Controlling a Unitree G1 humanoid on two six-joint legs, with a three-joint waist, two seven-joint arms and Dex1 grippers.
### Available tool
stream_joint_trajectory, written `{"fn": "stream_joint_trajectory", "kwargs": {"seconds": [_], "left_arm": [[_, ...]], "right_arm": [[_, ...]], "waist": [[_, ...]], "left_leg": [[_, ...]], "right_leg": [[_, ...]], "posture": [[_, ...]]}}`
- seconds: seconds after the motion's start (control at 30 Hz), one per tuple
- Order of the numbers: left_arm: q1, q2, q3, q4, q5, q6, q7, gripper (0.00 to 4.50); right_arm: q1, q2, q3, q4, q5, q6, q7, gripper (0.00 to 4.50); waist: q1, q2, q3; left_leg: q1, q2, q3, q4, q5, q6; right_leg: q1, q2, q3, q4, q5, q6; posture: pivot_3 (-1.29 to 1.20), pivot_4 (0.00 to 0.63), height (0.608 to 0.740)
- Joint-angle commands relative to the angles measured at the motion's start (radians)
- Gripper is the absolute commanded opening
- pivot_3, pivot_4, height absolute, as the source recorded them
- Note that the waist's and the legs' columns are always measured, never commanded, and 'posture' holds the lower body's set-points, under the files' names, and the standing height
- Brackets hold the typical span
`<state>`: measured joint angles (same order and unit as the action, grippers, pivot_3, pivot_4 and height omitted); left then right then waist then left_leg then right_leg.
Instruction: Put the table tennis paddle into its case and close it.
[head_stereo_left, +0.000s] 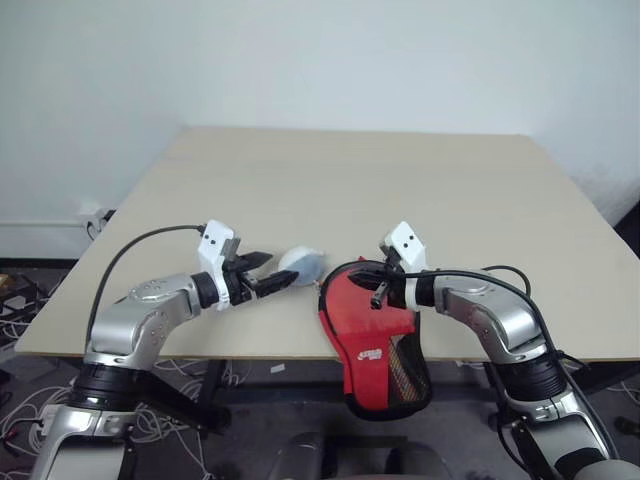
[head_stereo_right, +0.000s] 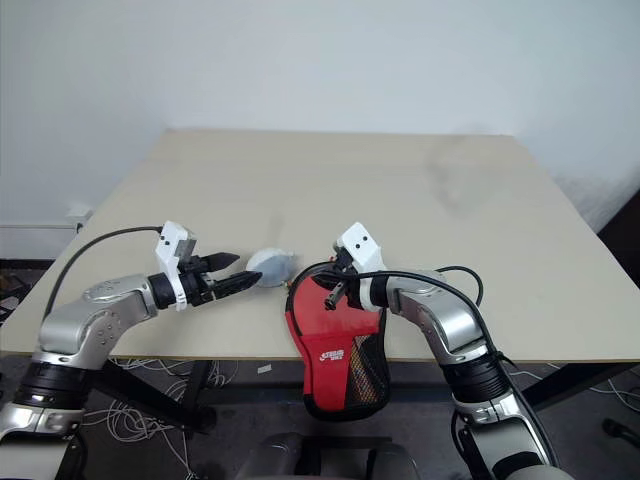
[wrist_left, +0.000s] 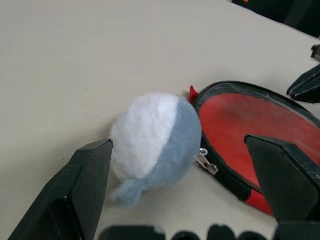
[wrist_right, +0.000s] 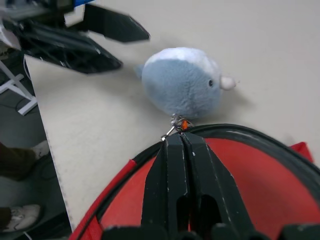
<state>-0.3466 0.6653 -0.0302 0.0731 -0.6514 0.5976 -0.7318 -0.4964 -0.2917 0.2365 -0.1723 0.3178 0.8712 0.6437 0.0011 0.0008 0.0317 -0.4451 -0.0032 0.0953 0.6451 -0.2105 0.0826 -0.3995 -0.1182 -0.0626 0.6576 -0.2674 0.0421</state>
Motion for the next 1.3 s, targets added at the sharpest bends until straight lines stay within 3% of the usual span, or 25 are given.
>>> {"fn": "stream_joint_trajectory", "kwargs": {"seconds": [0.03,0.33,0.7,1.3], "left_arm": [[-0.053,-0.049,0.025,0.060,0.048,-0.041,-0.005,4.50],[-0.129,-0.145,0.028,0.226,0.172,-0.133,-0.006,4.50],[-0.160,-0.190,0.024,0.273,0.233,-0.156,-0.067,4.50],[-0.230,-0.255,0.034,0.398,0.304,-0.156,-0.068,4.50]], "right_arm": [[-0.017,0.037,0.004,0.062,-0.028,-0.040,-0.048,0.01],[0.020,0.100,0.020,0.210,-0.070,-0.160,-0.072,0.01],[0.082,0.151,0.005,0.337,-0.097,-0.274,-0.087,0.01],[0.107,0.176,0.011,0.309,-0.107,-0.260,-0.090,0.01]], "waist": [[0.000,0.000,0.000],[-0.001,-0.001,0.000],[-0.003,-0.001,-0.001],[-0.003,-0.002,-0.001]], "left_leg": [[0.000,0.000,0.000,0.000,0.000,0.001],[0.000,0.000,-0.001,0.001,0.002,0.003],[0.003,0.000,-0.005,0.003,0.002,0.003],[0.008,0.001,-0.006,0.003,0.001,0.004]], "right_leg": [[0.000,0.000,0.000,0.000,0.000,0.000],[0.002,0.001,-0.003,0.001,0.000,0.000],[0.007,0.002,-0.005,0.001,0.000,0.000],[0.010,0.002,-0.004,0.002,0.000,0.000]], "posture": [[0.00,0.000,0.707],[0.00,0.000,0.707],[0.00,0.000,0.707],[0.00,0.000,0.707]]}}
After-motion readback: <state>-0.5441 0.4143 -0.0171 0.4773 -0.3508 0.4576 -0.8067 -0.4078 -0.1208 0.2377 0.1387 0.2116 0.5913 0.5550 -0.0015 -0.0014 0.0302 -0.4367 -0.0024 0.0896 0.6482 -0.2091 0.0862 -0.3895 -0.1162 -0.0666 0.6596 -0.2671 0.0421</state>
